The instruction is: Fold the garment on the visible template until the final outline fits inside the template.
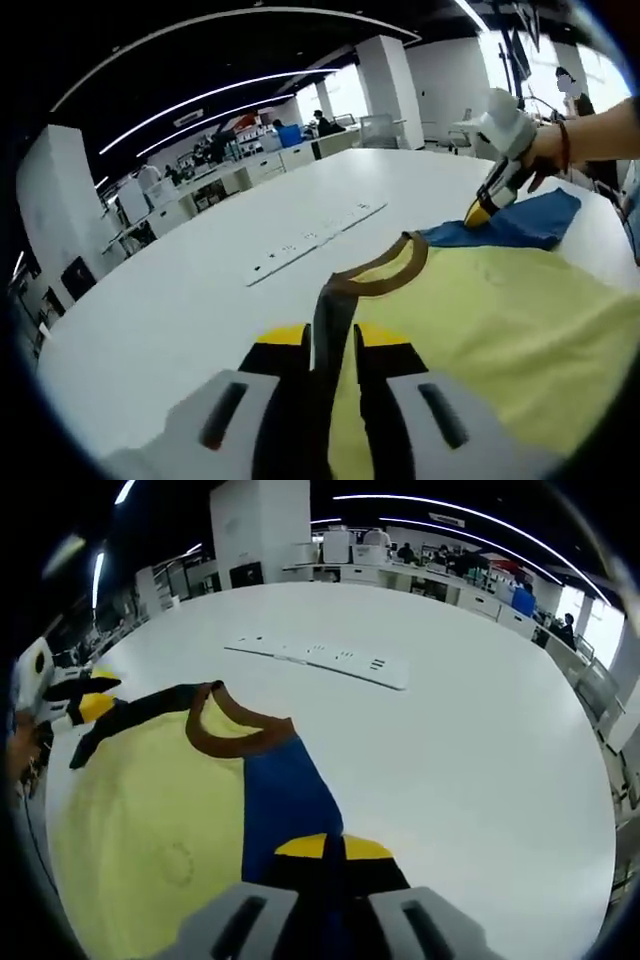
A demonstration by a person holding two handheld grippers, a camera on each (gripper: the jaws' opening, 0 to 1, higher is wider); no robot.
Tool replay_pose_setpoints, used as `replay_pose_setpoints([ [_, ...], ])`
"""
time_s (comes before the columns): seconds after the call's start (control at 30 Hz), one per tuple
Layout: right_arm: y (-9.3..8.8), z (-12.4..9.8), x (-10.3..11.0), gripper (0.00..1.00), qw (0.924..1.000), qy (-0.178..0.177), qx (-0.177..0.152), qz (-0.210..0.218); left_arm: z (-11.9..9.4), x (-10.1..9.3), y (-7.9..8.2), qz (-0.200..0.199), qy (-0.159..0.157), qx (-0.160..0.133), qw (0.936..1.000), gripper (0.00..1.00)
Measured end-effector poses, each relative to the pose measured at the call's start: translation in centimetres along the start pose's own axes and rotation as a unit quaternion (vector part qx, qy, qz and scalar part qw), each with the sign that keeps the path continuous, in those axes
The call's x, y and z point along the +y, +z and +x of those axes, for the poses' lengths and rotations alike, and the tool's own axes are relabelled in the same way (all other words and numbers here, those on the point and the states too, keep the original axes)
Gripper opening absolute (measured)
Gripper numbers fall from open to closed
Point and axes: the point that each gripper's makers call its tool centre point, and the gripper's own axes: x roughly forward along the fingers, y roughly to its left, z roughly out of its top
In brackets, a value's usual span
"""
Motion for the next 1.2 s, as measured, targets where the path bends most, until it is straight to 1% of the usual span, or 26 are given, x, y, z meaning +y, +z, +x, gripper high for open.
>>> replay_pose_setpoints([
  [0.03, 0.0, 0.0, 0.0, 0.00, 1.0000, 0.000, 0.000, 0.001, 0.1, 1.1, -0.3, -0.013, 0.018, 0.007, 0.9997, 0.14],
  [0.1, 0.0, 0.0, 0.0, 0.00, 1.0000, 0.000, 0.000, 0.002, 0.5, 2.5, -0.5, -0.018, 0.034, 0.008, 0.9992, 0.11],
  [0.13, 0.0, 0.0, 0.0, 0.00, 1.0000, 0.001, -0.001, 0.002, 0.7, 3.3, -1.0, -0.022, 0.043, 0.014, 0.9987, 0.10],
  [0.17, 0.0, 0.0, 0.0, 0.00, 1.0000, 0.001, -0.001, 0.002, 0.9, 3.7, -1.8, -0.038, 0.043, 0.032, 0.9979, 0.09],
  [0.27, 0.0, 0.0, 0.0, 0.00, 1.0000, 0.001, -0.001, 0.002, 1.1, 3.2, -2.4, -0.093, 0.009, 0.039, 0.9948, 0.11],
  [0.3, 0.1, 0.0, 0.0, 0.00, 1.0000, 0.001, -0.001, 0.003, 1.0, 2.9, -2.3, -0.098, 0.000, 0.034, 0.9946, 0.11],
  [0.37, 0.1, 0.0, 0.0, 0.00, 1.0000, 0.001, -0.001, 0.003, 0.8, 2.8, -2.4, -0.089, -0.003, 0.033, 0.9954, 0.10],
  [0.4, 0.1, 0.0, 0.0, 0.00, 1.0000, 0.001, -0.001, 0.003, 0.7, 2.4, -2.4, -0.079, -0.012, 0.035, 0.9962, 0.10],
  [0.5, 0.1, 0.0, 0.0, 0.00, 1.0000, 0.000, -0.001, 0.002, 0.7, 1.0, -3.1, -0.061, -0.041, 0.049, 0.9961, 0.14],
  [0.6, 0.1, 0.0, 0.0, 0.00, 1.0000, -0.001, 0.000, 0.002, 0.7, 0.1, -3.7, -0.055, -0.053, 0.062, 0.9952, 0.15],
  [0.7, 0.1, 0.0, 0.0, 0.00, 1.0000, -0.001, -0.001, 0.003, 0.9, 0.1, -4.3, -0.015, -0.052, 0.080, 0.9953, 0.14],
  [0.73, 0.0, 0.0, 0.0, 0.00, 1.0000, -0.001, -0.001, 0.003, 1.0, -0.1, -4.4, -0.009, -0.054, 0.083, 0.9951, 0.12],
  [0.77, 0.0, 0.0, 0.0, 0.00, 1.0000, -0.001, -0.001, 0.004, 0.9, -0.5, -4.4, 0.006, -0.059, 0.086, 0.9945, 0.10],
  [0.8, 0.0, 0.0, 0.0, 0.00, 1.0000, -0.001, -0.001, 0.004, 0.9, -0.5, -4.6, 0.011, -0.056, 0.091, 0.9943, 0.08],
  [0.83, 0.0, 0.0, 0.0, 0.00, 1.0000, -0.001, -0.001, 0.003, 1.1, -0.4, -5.0, 0.032, -0.055, 0.100, 0.9930, 0.06],
  [0.87, 0.0, 0.0, 0.0, 0.00, 1.0000, -0.001, -0.001, 0.004, 1.1, -0.5, -5.1, 0.040, -0.055, 0.103, 0.9923, 0.05],
  [0.93, 0.0, 0.0, 0.0, 0.00, 1.0000, -0.002, -0.001, 0.005, 0.9, -0.9, -5.2, 0.050, -0.055, 0.107, 0.9915, 0.06],
  [1.03, 0.0, 0.0, 0.0, 0.00, 1.0000, -0.002, -0.001, 0.006, 0.7, -0.9, -5.4, 0.055, -0.054, 0.112, 0.9907, 0.08],
  [1.13, 0.0, 0.0, 0.0, 0.00, 1.0000, -0.002, -0.002, 0.008, 0.9, -0.5, -6.1, 0.056, -0.050, 0.123, 0.9896, 0.03],
  [1.2, 0.0, 0.0, 0.0, 0.00, 1.0000, -0.002, -0.002, 0.008, 0.8, -0.5, -6.1, 0.049, -0.048, 0.122, 0.9901, 0.01],
])
